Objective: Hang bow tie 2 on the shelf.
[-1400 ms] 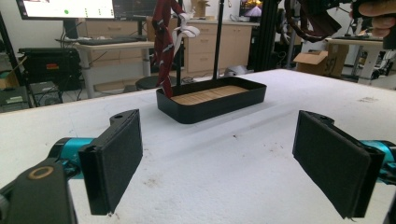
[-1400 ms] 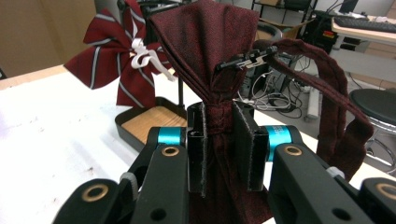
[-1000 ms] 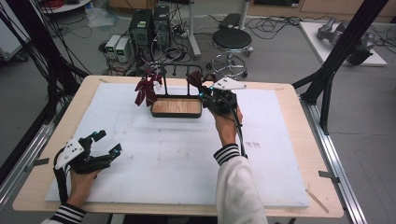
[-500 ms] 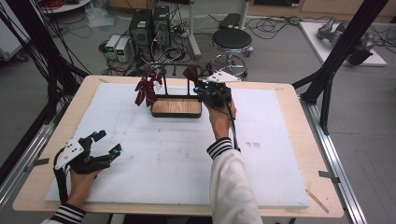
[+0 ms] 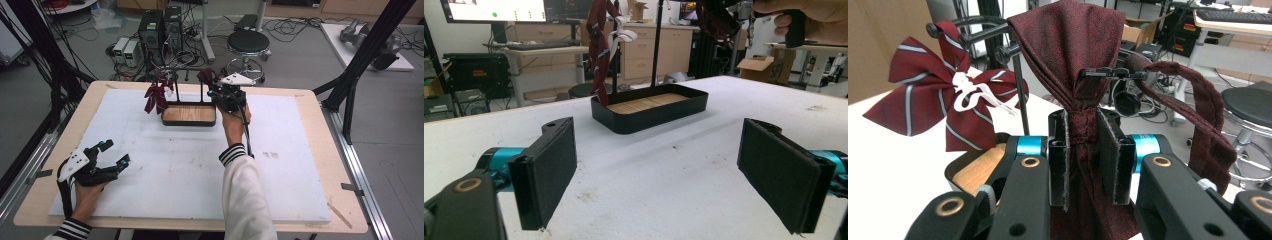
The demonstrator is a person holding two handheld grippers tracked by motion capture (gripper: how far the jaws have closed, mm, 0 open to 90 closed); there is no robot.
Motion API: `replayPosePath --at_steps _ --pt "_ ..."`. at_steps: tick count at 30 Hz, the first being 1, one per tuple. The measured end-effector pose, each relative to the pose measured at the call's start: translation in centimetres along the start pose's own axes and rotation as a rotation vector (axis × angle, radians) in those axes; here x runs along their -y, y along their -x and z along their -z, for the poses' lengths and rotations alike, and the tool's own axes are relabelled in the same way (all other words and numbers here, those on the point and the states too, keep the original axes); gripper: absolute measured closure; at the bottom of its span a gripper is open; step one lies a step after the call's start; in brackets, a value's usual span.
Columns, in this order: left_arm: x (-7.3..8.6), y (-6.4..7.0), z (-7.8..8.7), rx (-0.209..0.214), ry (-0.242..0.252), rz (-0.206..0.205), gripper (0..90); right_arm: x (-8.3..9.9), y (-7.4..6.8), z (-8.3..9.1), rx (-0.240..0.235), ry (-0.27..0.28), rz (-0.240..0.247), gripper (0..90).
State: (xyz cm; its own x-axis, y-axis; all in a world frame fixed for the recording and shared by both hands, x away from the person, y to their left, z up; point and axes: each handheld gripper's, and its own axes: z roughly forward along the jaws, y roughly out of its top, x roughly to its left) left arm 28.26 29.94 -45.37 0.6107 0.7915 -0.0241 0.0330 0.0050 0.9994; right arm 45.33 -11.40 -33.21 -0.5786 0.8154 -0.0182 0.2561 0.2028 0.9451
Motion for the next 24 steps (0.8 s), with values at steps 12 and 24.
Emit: replayPosePath --at_steps 12,24 --pt "0.0 0.0 0.1 0.004 0.006 0.001 16.4 0.4 0.4 -1.1 0.009 -0.033 -0.03 76.3" --pt "0.0 0.0 0.1 0.003 0.007 0.001 16.4 0.5 0.9 -1.7 0.024 -0.063 -0.081 76.3"
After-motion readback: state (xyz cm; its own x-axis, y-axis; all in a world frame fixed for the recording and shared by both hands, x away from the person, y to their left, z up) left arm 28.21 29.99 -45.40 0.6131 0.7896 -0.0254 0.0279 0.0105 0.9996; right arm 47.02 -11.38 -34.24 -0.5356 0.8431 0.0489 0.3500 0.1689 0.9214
